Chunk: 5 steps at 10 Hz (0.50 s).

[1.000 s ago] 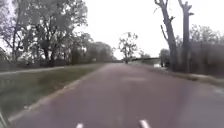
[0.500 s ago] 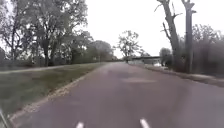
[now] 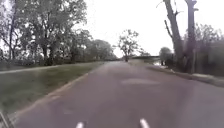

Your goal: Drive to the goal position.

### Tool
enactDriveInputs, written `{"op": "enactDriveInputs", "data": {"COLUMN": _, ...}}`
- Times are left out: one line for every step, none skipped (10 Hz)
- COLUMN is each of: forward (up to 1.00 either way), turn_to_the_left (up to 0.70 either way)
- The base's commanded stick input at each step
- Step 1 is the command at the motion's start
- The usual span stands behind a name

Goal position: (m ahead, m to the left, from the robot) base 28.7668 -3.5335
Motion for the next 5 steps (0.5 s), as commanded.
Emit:
{"op": "enactDriveInputs", "data": {"forward": 0.7, "turn_to_the_left": 0.0}}
{"op": "enactDriveInputs", "data": {"forward": 0.7, "turn_to_the_left": 0.0}}
{"op": "enactDriveInputs", "data": {"forward": 0.7, "turn_to_the_left": 0.0}}
{"op": "enactDriveInputs", "data": {"forward": 0.7, "turn_to_the_left": 0.0}}
{"op": "enactDriveInputs", "data": {"forward": 0.7, "turn_to_the_left": 0.0}}
